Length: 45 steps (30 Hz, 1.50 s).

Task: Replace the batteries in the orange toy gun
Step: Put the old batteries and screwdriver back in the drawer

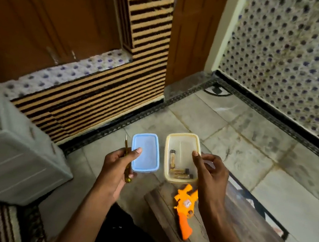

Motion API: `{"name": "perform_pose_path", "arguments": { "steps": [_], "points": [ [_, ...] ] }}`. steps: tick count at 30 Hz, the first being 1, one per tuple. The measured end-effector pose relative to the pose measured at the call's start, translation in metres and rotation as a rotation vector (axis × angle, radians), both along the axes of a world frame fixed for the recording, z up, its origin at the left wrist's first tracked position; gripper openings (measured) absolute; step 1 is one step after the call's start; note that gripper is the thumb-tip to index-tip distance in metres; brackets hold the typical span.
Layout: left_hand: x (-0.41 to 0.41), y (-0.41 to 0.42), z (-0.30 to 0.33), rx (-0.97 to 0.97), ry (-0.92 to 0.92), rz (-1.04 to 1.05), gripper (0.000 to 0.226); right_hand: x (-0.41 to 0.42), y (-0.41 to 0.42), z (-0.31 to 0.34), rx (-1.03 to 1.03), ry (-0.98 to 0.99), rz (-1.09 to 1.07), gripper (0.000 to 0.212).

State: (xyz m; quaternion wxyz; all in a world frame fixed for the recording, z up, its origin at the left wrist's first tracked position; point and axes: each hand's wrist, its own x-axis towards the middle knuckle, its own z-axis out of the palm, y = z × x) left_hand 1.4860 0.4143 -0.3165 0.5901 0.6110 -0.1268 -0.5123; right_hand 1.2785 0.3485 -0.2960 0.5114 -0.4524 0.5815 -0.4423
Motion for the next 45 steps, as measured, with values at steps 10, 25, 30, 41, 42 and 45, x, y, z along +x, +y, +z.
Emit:
{"name": "perform_pose_path", "arguments": {
  "steps": [10, 25, 30, 41, 42, 45],
  "points": [
    [0.198, -0.037, 0.015, 0.006, -0.046, 0.140, 0.019, 0.202, -0.068, -0.002, 0.072, -0.043, 0.146, 0.027],
    [0.428, -0.034, 0.011, 0.016, -0.054, 0.639, 0.017, 0.503, -0.142, -0.006, 0.114, -0.108, 0.559, 0.027],
    [0.490, -0.051, 0.001, -0.002, -0.054, 0.985, 0.019, 0.604, -0.179, -0.011, 0.106, -0.101, 0.785, 0.023],
    [0.574, -0.056, -0.026, 0.048, 0.082, 1.477, 0.048, 0.808, -0.204, -0.032, 0.010, 0.032, 1.370, 0.011],
    [0.579, -0.052, -0.030, 0.078, 0.092, 1.497, 0.046, 0.821, -0.199, -0.036, -0.003, 0.043, 1.414, 0.010],
    [0.601, -0.029, -0.052, 0.156, 0.120, 1.550, 0.036, 0.866, -0.177, -0.054, -0.062, 0.094, 1.548, 0.010]
  ]
}}
